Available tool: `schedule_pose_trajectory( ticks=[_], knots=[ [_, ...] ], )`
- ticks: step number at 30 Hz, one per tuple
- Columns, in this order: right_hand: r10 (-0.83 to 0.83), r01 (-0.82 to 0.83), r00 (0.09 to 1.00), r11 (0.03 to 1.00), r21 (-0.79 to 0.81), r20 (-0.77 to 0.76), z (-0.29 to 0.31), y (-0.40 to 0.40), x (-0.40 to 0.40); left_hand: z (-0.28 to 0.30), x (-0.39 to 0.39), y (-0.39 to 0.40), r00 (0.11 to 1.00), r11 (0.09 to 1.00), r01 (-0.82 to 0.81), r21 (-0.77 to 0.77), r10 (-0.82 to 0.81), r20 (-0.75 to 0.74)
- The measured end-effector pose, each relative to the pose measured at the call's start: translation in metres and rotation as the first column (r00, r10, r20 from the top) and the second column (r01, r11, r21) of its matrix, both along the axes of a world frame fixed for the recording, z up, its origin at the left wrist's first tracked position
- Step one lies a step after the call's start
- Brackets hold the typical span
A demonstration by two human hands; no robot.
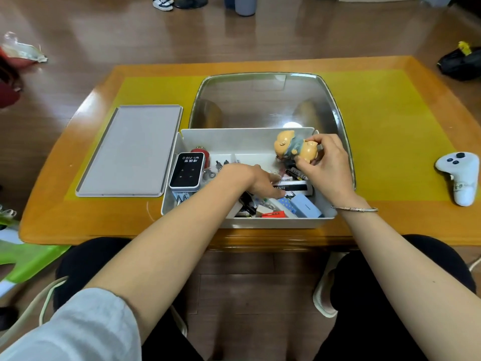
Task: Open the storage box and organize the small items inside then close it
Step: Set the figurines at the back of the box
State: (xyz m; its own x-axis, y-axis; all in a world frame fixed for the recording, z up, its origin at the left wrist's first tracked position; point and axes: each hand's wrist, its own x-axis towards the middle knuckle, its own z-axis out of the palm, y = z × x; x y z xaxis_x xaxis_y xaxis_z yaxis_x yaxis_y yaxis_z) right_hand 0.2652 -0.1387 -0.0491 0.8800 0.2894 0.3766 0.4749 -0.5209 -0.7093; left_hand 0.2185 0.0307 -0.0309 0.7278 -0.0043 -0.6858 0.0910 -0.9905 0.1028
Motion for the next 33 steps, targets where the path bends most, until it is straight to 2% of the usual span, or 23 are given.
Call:
schedule_pose_trajectory(
  ticks=[4, 6, 9, 11, 13, 17, 20, 23, 27, 29, 31, 33],
  knots=[
    [0.005, -0.005, 1.0, 1.0, -0.024, -0.004, 0.0, 0.0, -0.001, 0.0, -0.011, 0.003, 0.999, 0.998, 0.031, -0.056, -0.032, -0.017],
    [0.005, -0.005, 1.0, 1.0, -0.021, -0.006, 0.001, 0.0, -0.002, 0.001, -0.012, 0.007, 0.998, 0.998, 0.062, -0.028, -0.062, 0.017],
    [0.007, -0.007, 1.0, 1.0, -0.003, -0.013, 0.002, 0.001, -0.002, 0.001, -0.008, 0.011, 0.97, 0.998, 0.043, 0.042, -0.052, 0.236],
    [0.007, -0.007, 1.0, 1.0, 0.0, -0.01, 0.002, 0.0, -0.002, -0.004, -0.003, 0.008, 0.935, 1.0, -0.007, 0.003, 0.005, 0.355],
    [0.007, -0.007, 1.0, 1.0, -0.007, -0.005, 0.002, 0.0, -0.002, -0.009, 0.0, 0.002, 0.943, 0.999, -0.005, -0.051, 0.022, 0.333],
    [0.005, -0.005, 1.0, 1.0, -0.02, -0.009, 0.002, 0.0, -0.002, -0.017, 0.002, -0.005, 0.982, 0.992, 0.008, -0.125, 0.015, 0.186],
    [0.002, -0.002, 1.0, 1.0, -0.019, -0.016, 0.001, 0.0, -0.002, -0.015, 0.001, -0.003, 0.987, 0.988, 0.009, -0.156, 0.016, 0.162],
    [0.003, -0.003, 1.0, 1.0, -0.029, -0.016, 0.002, 0.0, -0.002, -0.012, -0.002, 0.001, 0.985, 0.991, 0.051, -0.122, -0.03, 0.168],
    [-0.002, 0.002, 1.0, 0.999, -0.041, -0.01, 0.002, 0.0, -0.002, -0.011, -0.008, 0.0, 0.993, 0.998, 0.062, -0.021, -0.06, 0.098],
    [-0.004, 0.004, 1.0, 0.999, -0.044, -0.007, 0.002, 0.001, -0.003, -0.012, -0.012, -0.001, 0.986, 0.996, 0.083, 0.032, -0.087, 0.142],
    [0.0, -0.001, 1.0, 0.999, -0.039, -0.004, 0.002, 0.001, -0.003, -0.011, -0.015, 0.0, 0.959, 0.992, 0.111, 0.067, -0.125, 0.254],
    [0.003, -0.003, 1.0, 0.999, -0.037, 0.002, 0.002, 0.0, -0.003, -0.008, -0.013, 0.006, 0.918, 0.995, 0.08, 0.057, -0.096, 0.384]
  ],
)
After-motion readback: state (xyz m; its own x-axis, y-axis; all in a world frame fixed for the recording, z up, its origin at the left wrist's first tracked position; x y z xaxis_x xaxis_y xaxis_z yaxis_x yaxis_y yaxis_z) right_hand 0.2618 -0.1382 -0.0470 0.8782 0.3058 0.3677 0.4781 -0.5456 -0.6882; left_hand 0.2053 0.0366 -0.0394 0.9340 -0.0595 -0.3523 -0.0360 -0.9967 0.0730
